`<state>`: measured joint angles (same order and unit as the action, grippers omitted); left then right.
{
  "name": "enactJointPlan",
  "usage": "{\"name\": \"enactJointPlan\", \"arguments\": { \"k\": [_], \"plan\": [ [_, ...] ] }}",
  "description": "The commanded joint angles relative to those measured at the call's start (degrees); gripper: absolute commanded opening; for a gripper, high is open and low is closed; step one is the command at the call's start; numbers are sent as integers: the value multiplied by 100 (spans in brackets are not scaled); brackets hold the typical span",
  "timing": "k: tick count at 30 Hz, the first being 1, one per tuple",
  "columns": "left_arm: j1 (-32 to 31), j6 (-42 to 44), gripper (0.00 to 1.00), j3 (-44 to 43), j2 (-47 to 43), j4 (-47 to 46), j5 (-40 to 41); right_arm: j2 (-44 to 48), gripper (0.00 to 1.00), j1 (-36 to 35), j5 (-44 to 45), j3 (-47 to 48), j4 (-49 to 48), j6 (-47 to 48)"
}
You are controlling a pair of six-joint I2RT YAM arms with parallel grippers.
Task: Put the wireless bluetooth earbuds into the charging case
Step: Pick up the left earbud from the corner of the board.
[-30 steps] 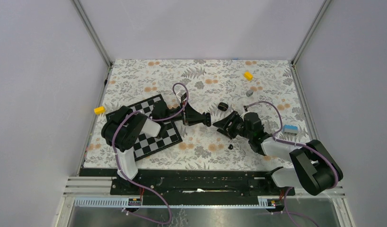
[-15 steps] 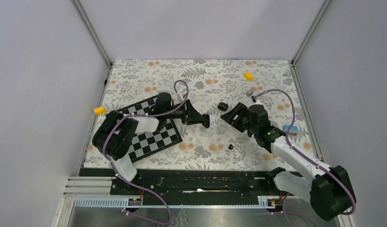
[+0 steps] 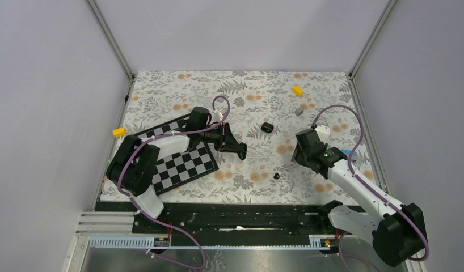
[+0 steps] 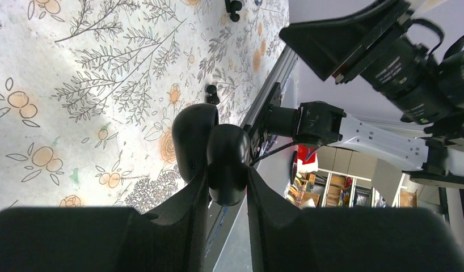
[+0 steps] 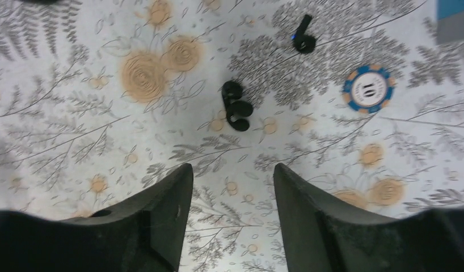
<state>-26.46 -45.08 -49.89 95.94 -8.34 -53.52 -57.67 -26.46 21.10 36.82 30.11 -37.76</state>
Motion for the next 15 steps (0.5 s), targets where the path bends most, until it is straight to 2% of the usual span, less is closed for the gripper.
{"name": "enactJointPlan", "arguments": {
  "k": [1,5,7,15],
  "plan": [
    [0,342,0,-311,14,90,-176,-676,56,125,717,703,419,568],
    [-2,326,0,-339,17,78,-167,-1265,32,283,343,922,57,804],
    [-8,329,0,-308,-3,71,-146,-1511,25,323,228,1034,-72,870],
    [-6,290,0,-214,30,-12,-169,-2287,22,413,-15,1105,-228,1014]
  ]
}}
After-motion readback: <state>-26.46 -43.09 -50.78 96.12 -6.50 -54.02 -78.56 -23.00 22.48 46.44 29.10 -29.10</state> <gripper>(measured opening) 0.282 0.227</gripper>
